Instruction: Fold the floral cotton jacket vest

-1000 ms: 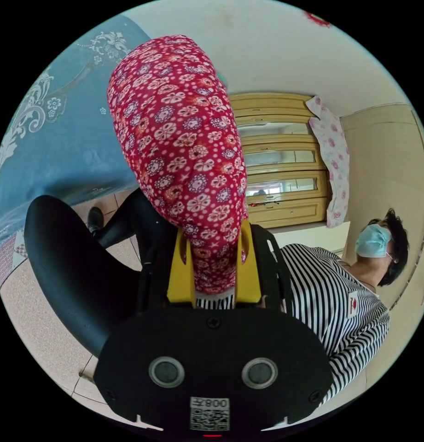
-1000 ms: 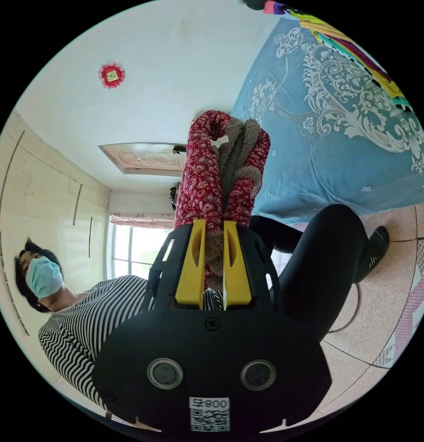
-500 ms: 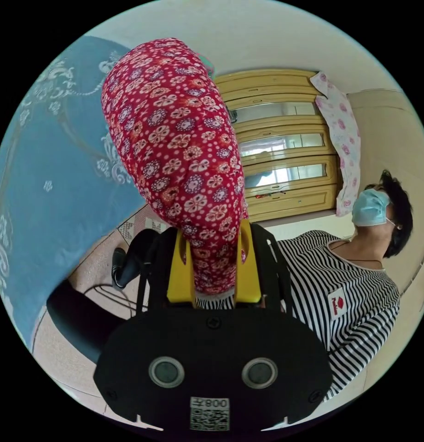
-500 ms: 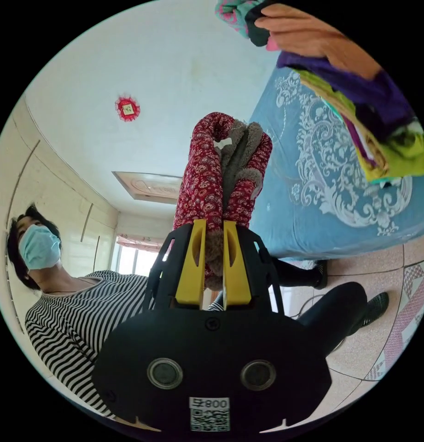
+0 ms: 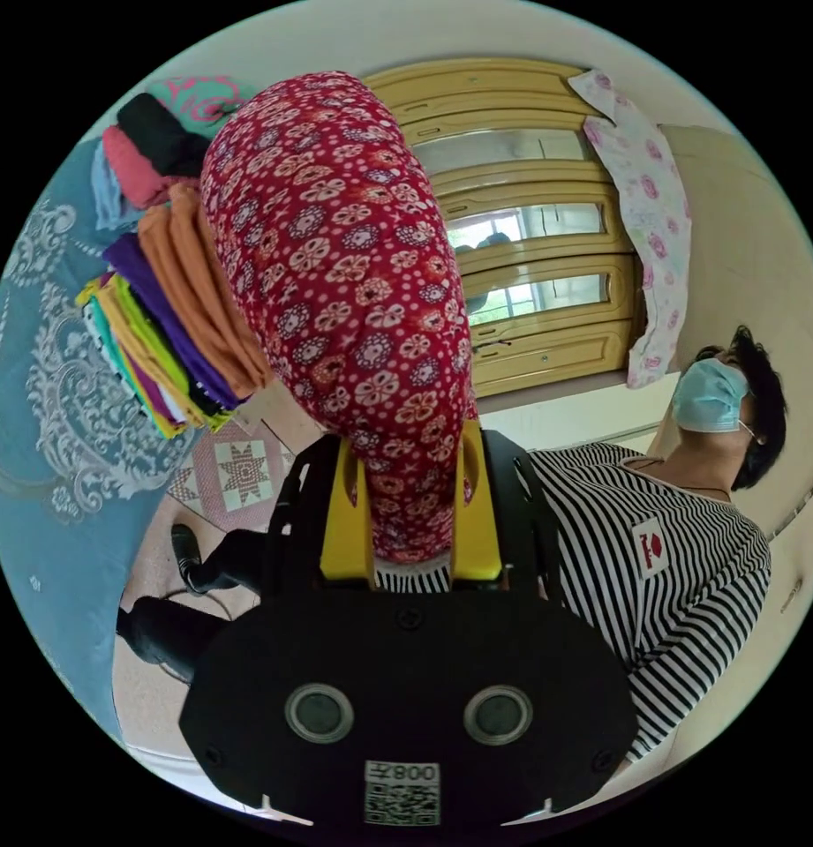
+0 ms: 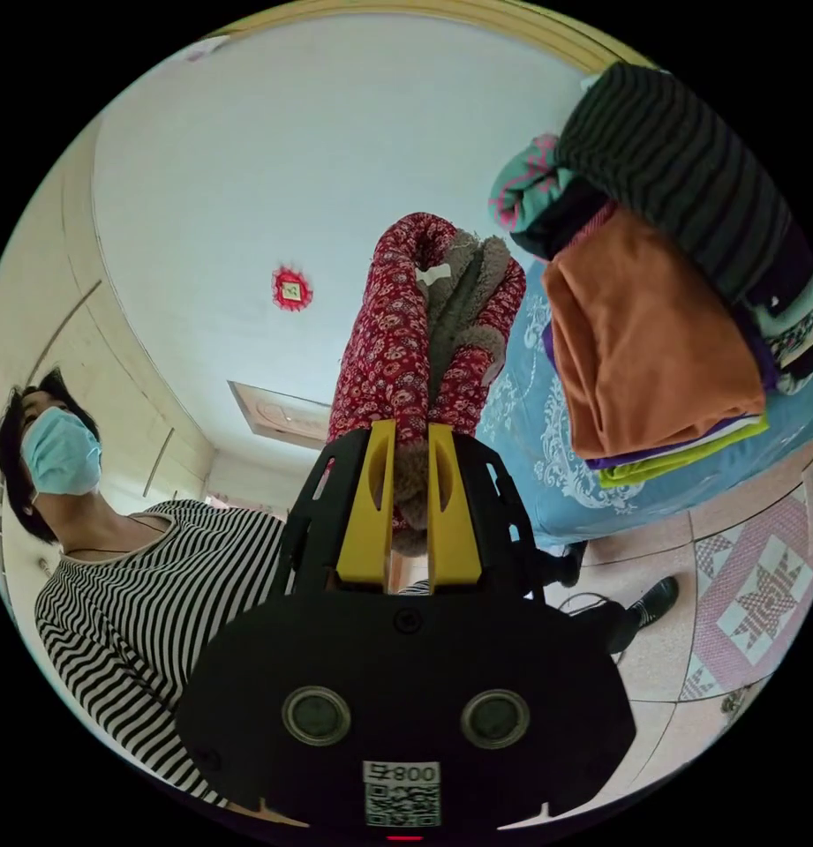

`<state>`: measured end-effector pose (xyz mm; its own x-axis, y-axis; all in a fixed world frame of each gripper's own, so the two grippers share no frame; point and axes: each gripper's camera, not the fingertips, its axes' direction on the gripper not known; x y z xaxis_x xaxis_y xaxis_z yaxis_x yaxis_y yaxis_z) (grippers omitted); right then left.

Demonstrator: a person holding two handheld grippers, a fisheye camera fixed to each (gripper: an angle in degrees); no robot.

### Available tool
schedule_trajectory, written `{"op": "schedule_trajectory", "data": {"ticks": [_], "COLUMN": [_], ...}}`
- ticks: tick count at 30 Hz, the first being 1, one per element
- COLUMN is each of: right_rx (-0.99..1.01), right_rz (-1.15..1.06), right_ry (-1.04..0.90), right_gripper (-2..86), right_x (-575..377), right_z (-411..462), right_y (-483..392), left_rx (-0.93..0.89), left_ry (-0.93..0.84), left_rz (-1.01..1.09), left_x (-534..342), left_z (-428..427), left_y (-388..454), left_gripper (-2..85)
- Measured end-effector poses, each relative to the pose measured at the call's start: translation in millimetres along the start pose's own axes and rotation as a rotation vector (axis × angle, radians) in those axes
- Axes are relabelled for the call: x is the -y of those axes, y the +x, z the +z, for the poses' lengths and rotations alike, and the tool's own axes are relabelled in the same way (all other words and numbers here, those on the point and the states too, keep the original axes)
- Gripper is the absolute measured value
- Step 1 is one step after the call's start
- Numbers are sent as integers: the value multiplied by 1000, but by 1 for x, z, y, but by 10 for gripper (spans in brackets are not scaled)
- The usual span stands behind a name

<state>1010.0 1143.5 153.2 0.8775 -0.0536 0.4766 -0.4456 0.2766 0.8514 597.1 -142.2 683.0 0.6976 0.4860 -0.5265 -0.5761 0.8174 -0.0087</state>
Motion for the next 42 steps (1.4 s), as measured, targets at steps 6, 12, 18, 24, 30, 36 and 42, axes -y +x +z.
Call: {"op": "schedule_trajectory", "data": {"ticks": [6, 12, 18, 24, 30, 36, 42], "right_rx": [-12, -48, -196, -203, -189, -166, -213], "right_rz": [-6, -47, -90, -92, -141, -220, -277], "right_ry": [36, 24, -7, -11, -56, -116, -194], "right_gripper": [65, 67, 64, 61, 60, 57, 39], "right_x": [69, 179, 299, 405, 535, 696, 841], "right_z": [-73, -123, -176, -214, -237, -248, -232], "right_y": [63, 135, 188, 267, 346, 433, 509], "left_rx": [1, -13, -86, -52, -9, 70, 108], "left_ry": [-11, 27, 50, 45, 90, 182, 257], "left_rz": [39, 92, 98, 122, 130, 126, 88], "left_x": [111, 233, 367, 490, 612, 743, 859], "left_z": [54, 94, 137, 170, 195, 215, 236], "left_y": [-55, -136, -227, -303, -383, -471, -578], "left_gripper": [156, 156, 155, 155, 155, 155, 150]}}
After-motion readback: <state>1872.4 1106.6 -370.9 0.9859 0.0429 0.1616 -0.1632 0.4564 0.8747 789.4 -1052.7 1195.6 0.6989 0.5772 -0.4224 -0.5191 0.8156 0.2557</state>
